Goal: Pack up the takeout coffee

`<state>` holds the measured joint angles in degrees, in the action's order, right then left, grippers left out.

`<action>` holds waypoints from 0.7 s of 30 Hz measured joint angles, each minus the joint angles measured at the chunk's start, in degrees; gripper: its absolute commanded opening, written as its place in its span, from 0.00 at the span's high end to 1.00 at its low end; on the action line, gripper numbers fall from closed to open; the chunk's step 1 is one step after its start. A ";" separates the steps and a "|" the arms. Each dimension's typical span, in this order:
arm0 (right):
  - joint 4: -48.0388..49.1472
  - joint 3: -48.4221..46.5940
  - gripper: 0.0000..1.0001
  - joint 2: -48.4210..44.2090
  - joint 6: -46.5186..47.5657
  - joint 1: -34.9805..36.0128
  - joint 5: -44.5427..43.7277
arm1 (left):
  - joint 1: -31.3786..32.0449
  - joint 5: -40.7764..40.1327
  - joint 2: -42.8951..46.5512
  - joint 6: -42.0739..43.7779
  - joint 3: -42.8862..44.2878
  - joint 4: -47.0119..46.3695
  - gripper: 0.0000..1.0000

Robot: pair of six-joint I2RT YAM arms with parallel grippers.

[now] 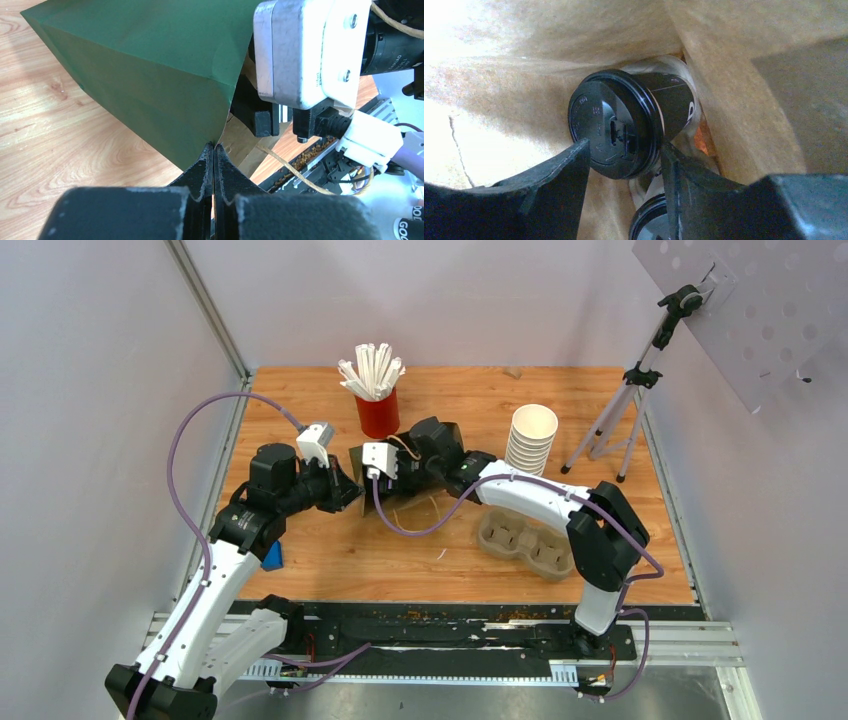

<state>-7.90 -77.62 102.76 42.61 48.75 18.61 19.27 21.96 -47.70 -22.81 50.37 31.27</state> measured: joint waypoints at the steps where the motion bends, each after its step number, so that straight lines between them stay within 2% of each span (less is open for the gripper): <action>1: -0.13 0.13 0.43 0.00 0.55 -0.02 0.00 | 0.00 0.00 0.00 0.00 0.00 0.02 1.00; 5: -0.09 0.66 0.35 -0.09 2.67 -0.15 0.24 | 0.00 0.02 0.00 0.02 0.00 0.04 1.00; 10: -0.02 0.83 0.30 -0.15 5.53 -0.15 1.25 | 0.00 0.02 0.00 0.15 0.00 0.11 1.00; 21: -0.26 0.61 0.39 -0.09 10.12 -1.20 4.48 | 0.00 0.02 -0.07 0.20 0.00 0.24 1.00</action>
<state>-8.16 -77.01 102.67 52.73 47.55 23.09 19.27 21.98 -47.77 -22.61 50.37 31.51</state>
